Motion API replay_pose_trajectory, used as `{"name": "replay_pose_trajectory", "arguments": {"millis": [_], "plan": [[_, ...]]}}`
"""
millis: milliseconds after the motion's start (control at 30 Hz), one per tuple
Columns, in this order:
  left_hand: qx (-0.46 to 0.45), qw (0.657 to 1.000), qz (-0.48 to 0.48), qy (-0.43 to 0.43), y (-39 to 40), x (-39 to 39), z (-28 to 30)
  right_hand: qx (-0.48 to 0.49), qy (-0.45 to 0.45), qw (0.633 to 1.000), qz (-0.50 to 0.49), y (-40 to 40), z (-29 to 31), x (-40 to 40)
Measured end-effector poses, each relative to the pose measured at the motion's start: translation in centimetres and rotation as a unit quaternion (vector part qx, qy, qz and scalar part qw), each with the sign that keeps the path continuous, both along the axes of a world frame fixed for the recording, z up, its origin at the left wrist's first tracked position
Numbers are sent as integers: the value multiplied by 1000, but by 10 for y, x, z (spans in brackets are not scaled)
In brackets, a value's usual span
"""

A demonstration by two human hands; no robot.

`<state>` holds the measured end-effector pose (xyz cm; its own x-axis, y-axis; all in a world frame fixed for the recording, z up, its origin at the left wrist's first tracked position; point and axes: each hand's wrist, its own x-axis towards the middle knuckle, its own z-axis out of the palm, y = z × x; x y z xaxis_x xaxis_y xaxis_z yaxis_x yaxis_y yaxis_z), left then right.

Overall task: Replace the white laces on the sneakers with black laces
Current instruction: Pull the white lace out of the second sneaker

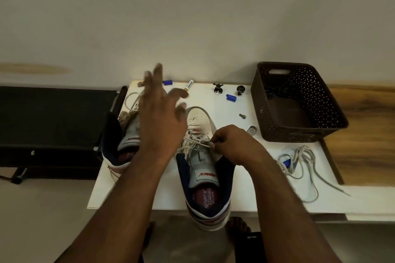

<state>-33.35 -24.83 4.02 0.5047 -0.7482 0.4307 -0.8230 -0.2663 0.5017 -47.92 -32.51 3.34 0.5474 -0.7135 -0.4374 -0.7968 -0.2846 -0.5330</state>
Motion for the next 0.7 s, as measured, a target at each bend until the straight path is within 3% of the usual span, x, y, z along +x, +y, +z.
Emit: {"name": "replay_pose_trajectory", "arguments": {"millis": [67,133,267,367,467,533,600,700], "plan": [[150,985,-81,9,-3,-10,-4,-4,0,1000,1,0,0,0],[279,955,-90,39,-3,-17,-9,-7,3,1000,1,0,0,0],[313,946,-62,61,-3,-16,-7,-1,3,1000,3,0,0,1],[216,969,-36,116,-2,-17,1,-2,1,1000,2,-1,-1,0],[-44,985,70,150,3,-3,13,2,1,1000,-2,-1,-2,-1],[-202,960,167,102,11,14,16,-1,3,1000,-2,-1,-3,-1],[-232,946,217,58,19,22,17,-9,5,1000,-4,0,-3,0],[-176,978,114,19,16,10,17,-24,-20,999,-15,2,0,0]]}}
